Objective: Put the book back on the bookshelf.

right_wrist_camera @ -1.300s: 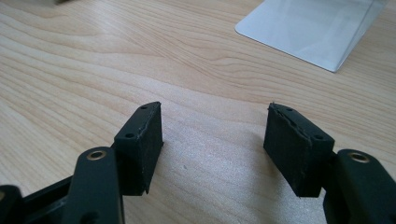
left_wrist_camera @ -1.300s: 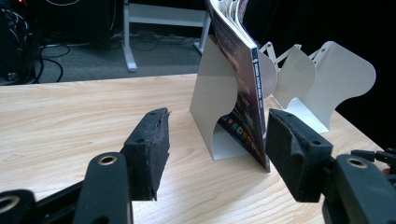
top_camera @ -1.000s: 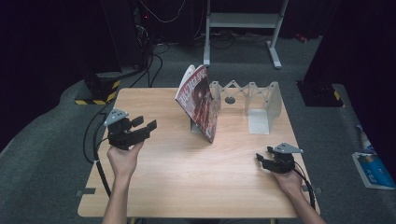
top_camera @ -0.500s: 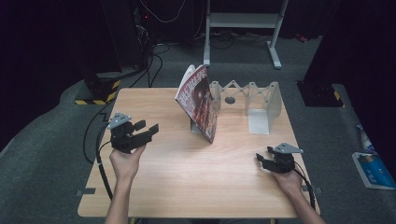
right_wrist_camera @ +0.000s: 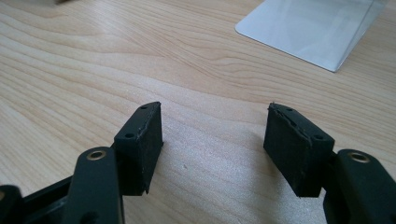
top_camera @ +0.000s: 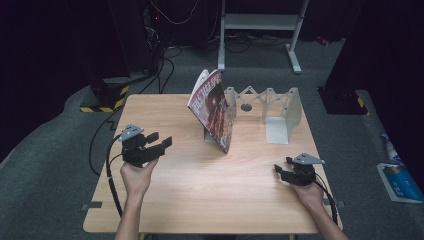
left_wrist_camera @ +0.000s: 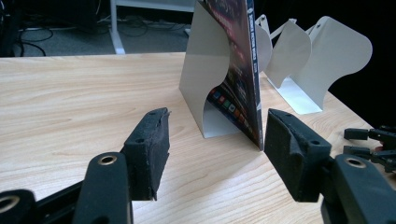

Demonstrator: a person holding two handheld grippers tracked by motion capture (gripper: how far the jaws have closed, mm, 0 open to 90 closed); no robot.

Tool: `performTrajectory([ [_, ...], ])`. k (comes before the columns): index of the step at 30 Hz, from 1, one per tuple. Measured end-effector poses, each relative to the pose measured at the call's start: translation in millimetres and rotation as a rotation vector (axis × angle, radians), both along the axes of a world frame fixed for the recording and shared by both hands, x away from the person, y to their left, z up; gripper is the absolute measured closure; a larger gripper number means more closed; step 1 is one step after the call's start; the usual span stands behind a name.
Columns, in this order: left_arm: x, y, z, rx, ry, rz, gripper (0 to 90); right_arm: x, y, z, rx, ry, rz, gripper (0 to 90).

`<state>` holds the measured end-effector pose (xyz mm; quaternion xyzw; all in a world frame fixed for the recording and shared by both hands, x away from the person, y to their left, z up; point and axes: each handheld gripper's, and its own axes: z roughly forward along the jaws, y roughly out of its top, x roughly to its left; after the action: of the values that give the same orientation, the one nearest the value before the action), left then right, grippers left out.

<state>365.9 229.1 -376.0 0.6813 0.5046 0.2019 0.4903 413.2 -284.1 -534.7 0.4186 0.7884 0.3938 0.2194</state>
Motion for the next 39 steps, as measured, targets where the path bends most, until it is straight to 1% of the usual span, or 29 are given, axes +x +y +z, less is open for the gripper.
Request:
performTrajectory([
  [6, 1.5, -1.7, -4.6, 0.002, 0.004, -0.002, 39.9, -0.1, 0.0, 0.0, 0.000, 0.000, 0.000, 36.9],
  [8, 1.7, -2.8, -6.2, -0.007, 0.007, -0.002, 39.9, -0.1, 0.0, 0.0, 0.000, 0.000, 0.000, 36.9],
  [11, 2.2, -3.5, -8.4, -0.005, 0.010, -0.004, 39.8, -0.1, -0.1, 0.0, 0.000, 0.000, 0.000, 36.9],
  [17, 3.6, -5.3, -15.0, -0.017, 0.020, -0.007, 39.2, -0.1, -0.1, 0.0, 0.000, 0.000, 0.000, 36.9],
  [18, 3.9, -5.3, -16.5, -0.012, 0.023, -0.009, 39.2, -0.1, 0.0, 0.0, 0.000, 0.000, 0.000, 36.9],
  [26, 4.4, -5.5, -23.0, -0.013, 0.032, -0.006, 39.2, -0.1, 0.0, 0.0, 0.000, 0.000, 0.000, 36.9],
  [30, 6.1, -6.2, -28.0, -0.022, 0.040, -0.007, 39.2, -0.1, 0.0, 0.0, 0.001, 0.001, -0.001, 36.9],
  [31, 6.5, -6.7, -29.1, -0.031, 0.042, -0.007, 39.2, 0.0, -0.1, 0.0, 0.000, 0.000, 0.000, 36.9],
  [36, 8.3, -9.9, -34.0, -0.037, 0.048, -0.012, 39.2, -0.1, 0.0, 0.0, 0.001, 0.001, -0.001, 36.8],
  [39, 9.6, -12.0, -37.4, -0.028, 0.054, -0.009, 39.2, -0.1, 0.0, 0.0, 0.000, 0.000, 0.000, 36.8],
])
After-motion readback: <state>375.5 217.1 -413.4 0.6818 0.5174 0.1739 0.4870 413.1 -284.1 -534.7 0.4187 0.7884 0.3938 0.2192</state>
